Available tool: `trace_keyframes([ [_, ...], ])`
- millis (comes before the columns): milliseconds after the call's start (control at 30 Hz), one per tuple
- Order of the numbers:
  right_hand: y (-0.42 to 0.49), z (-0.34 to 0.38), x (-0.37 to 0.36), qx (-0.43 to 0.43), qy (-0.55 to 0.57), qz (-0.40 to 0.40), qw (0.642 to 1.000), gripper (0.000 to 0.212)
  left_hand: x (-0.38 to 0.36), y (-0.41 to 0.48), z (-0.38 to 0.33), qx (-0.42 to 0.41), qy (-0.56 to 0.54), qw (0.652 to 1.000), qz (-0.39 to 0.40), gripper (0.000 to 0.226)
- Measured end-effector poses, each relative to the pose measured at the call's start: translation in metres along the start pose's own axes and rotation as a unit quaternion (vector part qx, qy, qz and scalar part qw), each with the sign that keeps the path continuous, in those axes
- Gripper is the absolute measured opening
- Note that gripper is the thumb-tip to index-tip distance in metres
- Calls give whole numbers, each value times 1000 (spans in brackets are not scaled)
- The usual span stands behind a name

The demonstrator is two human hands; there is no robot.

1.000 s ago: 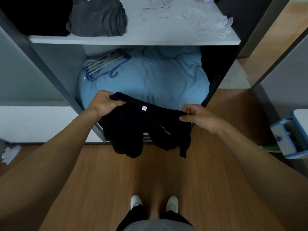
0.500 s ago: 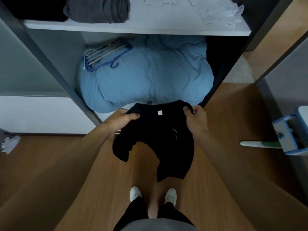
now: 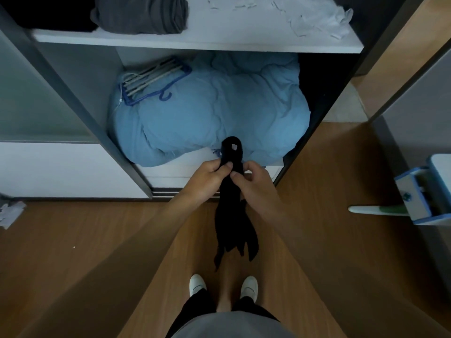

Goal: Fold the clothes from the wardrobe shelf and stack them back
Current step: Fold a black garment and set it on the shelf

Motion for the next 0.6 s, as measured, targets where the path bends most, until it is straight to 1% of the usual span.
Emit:
trace_keyframes([
  [100, 0, 6, 6, 14, -14, -22, 1000, 23, -5, -1, -6, -16, -3, 1000, 11, 36],
  [167, 1, 7, 14, 13, -6, -42, 999, 27, -4, -1, -9, -24, -3, 1000, 15, 34],
  [233, 2, 8, 19, 9, 14, -49, 999, 31, -4, -1, -12, -33, 21, 999, 17, 34],
  [333, 1, 8, 21, 16, 40, -30, 999, 29, -2, 1, -15, -35, 39, 998, 18, 38],
  [400, 0, 7, 19, 15, 53, -4, 998, 21, 0, 2, -19, -29, 14, 999, 22, 35],
  [467, -1, 7, 16, 15, 73, 22, 997, 13, 1, 4, -25, -35, 4, 999, 22, 39],
  [567, -2, 10, 14, 27, 83, 35, 996, 23, 2, 5, -32, -53, 5, 998, 21, 56],
  [600, -2, 12, 14, 42, 68, 36, 996, 26, 3, 6, -32, -50, -5, 998, 25, 53],
])
Point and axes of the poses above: each hand's wrist, its own y-axis towards the middle knuckle, its own x-axis out of the back of the hand, z = x × y, the point moved 9 cm from there along y, towards the middle knuckle, and after that the axes turned 13 degrees about -y, right-handed, at the moved point
